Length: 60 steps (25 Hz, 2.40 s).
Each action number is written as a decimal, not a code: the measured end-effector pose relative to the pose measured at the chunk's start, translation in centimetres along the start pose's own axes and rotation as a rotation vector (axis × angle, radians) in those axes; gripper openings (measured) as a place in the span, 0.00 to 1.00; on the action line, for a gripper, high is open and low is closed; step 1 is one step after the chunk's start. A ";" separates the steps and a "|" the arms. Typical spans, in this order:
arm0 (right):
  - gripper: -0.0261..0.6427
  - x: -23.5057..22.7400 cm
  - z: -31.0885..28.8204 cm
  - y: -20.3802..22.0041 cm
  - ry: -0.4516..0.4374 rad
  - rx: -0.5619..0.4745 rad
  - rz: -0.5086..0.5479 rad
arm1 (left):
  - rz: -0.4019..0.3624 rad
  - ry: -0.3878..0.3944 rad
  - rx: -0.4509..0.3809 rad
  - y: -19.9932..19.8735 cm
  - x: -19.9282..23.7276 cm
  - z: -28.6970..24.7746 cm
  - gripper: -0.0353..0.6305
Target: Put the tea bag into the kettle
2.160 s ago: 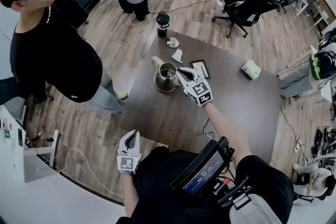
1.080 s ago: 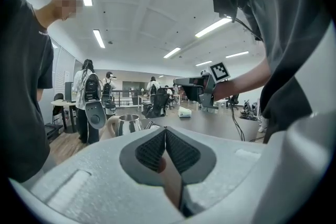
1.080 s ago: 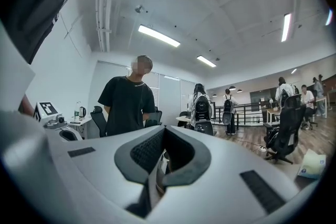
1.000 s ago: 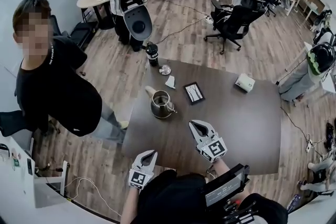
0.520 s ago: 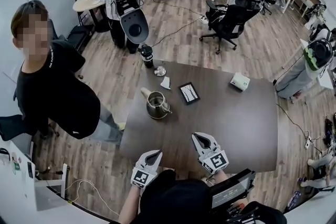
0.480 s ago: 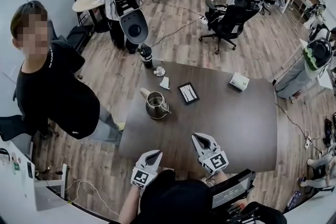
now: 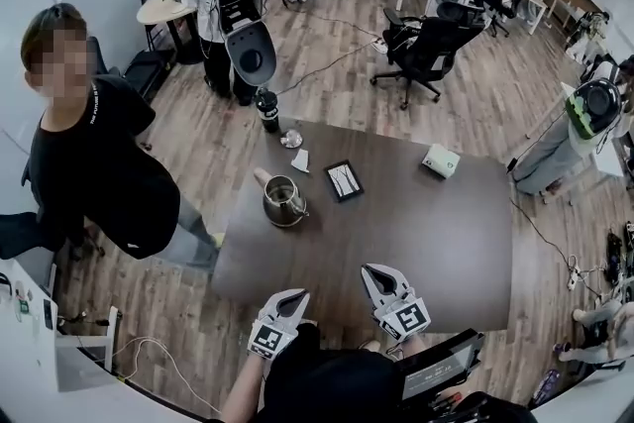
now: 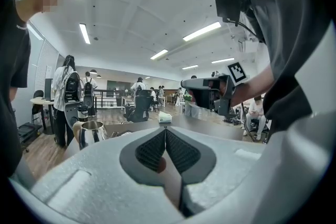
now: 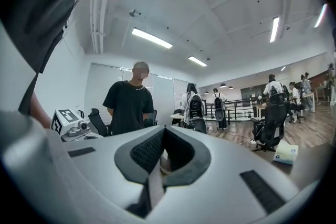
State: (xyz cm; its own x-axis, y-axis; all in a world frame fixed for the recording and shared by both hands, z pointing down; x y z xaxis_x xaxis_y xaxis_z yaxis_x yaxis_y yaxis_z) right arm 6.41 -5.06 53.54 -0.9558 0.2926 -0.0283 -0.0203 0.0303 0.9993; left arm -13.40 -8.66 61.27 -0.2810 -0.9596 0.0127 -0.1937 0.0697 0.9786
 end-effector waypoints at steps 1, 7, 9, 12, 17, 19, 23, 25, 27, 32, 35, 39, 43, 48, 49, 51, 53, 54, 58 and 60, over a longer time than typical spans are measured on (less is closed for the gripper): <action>0.05 -0.1 0.4 -0.1 -0.002 -0.001 0.000 | 0.004 -0.002 -0.002 0.0 -0.3 -0.2 0.06; 0.05 -1.3 2.8 -0.4 -0.007 -0.008 0.001 | 0.003 -0.001 -0.007 -0.7 -2.4 -1.9 0.06; 0.05 -1.5 3.7 -0.4 -0.005 -0.009 0.000 | -0.004 0.003 -0.008 -0.9 -3.4 -2.2 0.06; 0.05 -1.8 4.9 -0.4 -0.007 -0.014 0.002 | -0.010 0.004 -0.006 -1.1 -4.5 -2.7 0.06; 0.05 -2.8 6.5 -0.5 -0.002 -0.031 -0.007 | -0.023 0.016 -0.001 -1.8 -6.2 -3.7 0.06; 0.05 -3.1 6.7 -0.6 -0.002 -0.039 -0.009 | -0.030 0.019 0.001 -2.2 -6.6 -4.0 0.06; 0.05 -3.6 7.3 -0.6 -0.004 -0.052 -0.014 | -0.042 0.021 0.009 -2.4 -7.3 -4.7 0.06; 0.05 -4.0 7.8 -0.5 -0.004 -0.056 -0.015 | -0.047 0.023 0.011 -2.5 -7.6 -5.1 0.06; 0.05 -4.4 8.2 -0.4 -0.001 -0.060 -0.017 | -0.052 0.025 0.010 -2.8 -7.9 -5.5 0.06; 0.05 -5.3 8.7 -0.3 0.004 -0.058 -0.011 | -0.047 0.030 0.003 -3.0 -8.4 -6.6 0.06; 0.05 -5.6 8.9 -0.2 0.003 -0.052 -0.007 | -0.037 0.034 -0.001 -2.8 -8.9 -7.1 0.06; 0.05 -5.5 9.2 0.0 0.004 -0.050 -0.009 | -0.040 0.034 -0.005 -3.1 -9.4 -7.1 0.06; 0.05 -5.6 7.7 0.1 -0.031 -0.052 -0.002 | -0.038 -0.010 -0.023 -3.6 -8.2 -6.7 0.06; 0.05 -5.7 8.6 -0.7 -0.045 -0.050 0.005 | -0.047 -0.022 -0.031 -4.1 -9.3 -6.9 0.06; 0.05 -6.1 9.2 -0.4 -0.045 -0.049 -0.001 | -0.045 -0.019 -0.025 -4.0 -10.0 -7.3 0.06; 0.05 -7.0 10.4 0.2 -0.049 -0.044 -0.014 | -0.036 -0.017 -0.009 -3.7 -11.1 -8.5 0.06; 0.05 -7.8 11.5 1.0 -0.043 -0.029 -0.028 | -0.022 -0.006 0.009 -3.1 -11.9 -9.5 0.06; 0.05 -7.8 11.9 1.4 -0.032 -0.022 -0.036 | -0.017 0.007 0.016 -3.1 -12.1 -9.7 0.06; 0.05 -5.1 12.0 2.0 0.058 0.001 -0.062 | -0.021 0.093 0.060 -2.5 -10.9 -7.8 0.06; 0.05 -3.2 11.6 2.1 0.101 0.018 -0.067 | -0.010 0.132 0.088 -1.8 -9.7 -6.3 0.06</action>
Point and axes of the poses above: the fingertips, and each gripper's own axes: z backward along the fingers, x to its left, y out of its underside, the point moved 5 cm from there along z, backward along the fingers, and after that the axes turned 2 degrees about y, right-handed, at the moved point
